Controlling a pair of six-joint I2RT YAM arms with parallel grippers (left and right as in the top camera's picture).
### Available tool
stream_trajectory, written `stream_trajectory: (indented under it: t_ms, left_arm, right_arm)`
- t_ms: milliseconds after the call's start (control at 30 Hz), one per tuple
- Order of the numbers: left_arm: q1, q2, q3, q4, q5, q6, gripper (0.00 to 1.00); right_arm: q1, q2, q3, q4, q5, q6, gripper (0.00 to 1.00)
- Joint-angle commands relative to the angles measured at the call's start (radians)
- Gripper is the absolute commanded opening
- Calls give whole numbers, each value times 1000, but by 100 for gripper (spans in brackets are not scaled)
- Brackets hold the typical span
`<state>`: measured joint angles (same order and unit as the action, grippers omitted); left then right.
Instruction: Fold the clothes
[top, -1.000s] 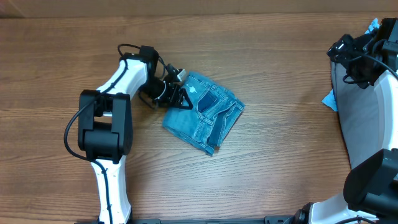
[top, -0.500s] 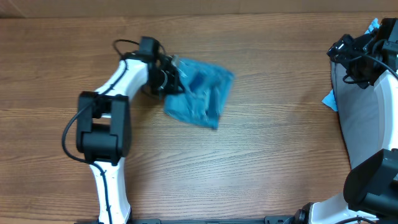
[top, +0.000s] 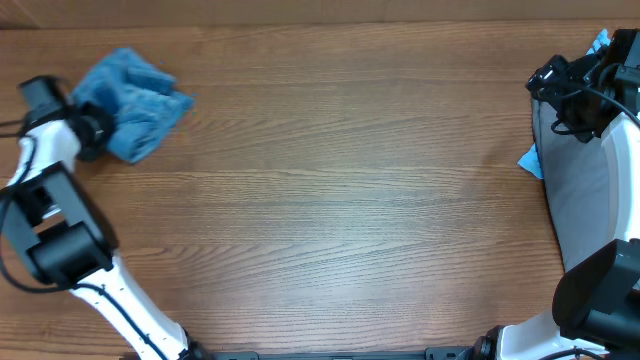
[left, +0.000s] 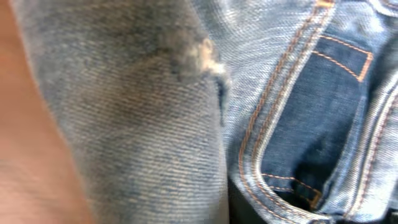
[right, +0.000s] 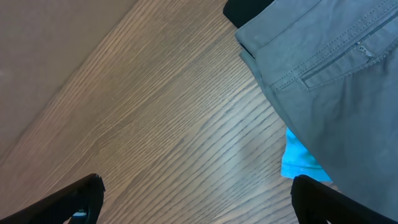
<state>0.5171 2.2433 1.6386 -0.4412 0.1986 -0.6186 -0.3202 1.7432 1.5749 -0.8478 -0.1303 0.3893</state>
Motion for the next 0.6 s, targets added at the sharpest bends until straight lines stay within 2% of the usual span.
stream_trajectory:
  t_ms: [0, 100, 300, 467, 567]
  left_arm:
    - [45, 27, -13, -27, -68, -210, 13]
    - [58, 27, -13, -23, -68, -357, 18]
    - [24, 27, -13, 16, -68, -415, 29]
    - [-46, 28, -14, 37, -111, -499, 24]
    - [-112, 33, -14, 111, -183, -515, 27]
  right_arm:
    - [-1, 2, 17, 5, 6, 5, 100]
    - [-1, 2, 17, 5, 6, 5, 100]
    - [-1, 2, 17, 5, 6, 5, 100]
    - [-1, 2, 17, 5, 6, 5, 100]
    - [-1, 2, 17, 5, 6, 5, 100]
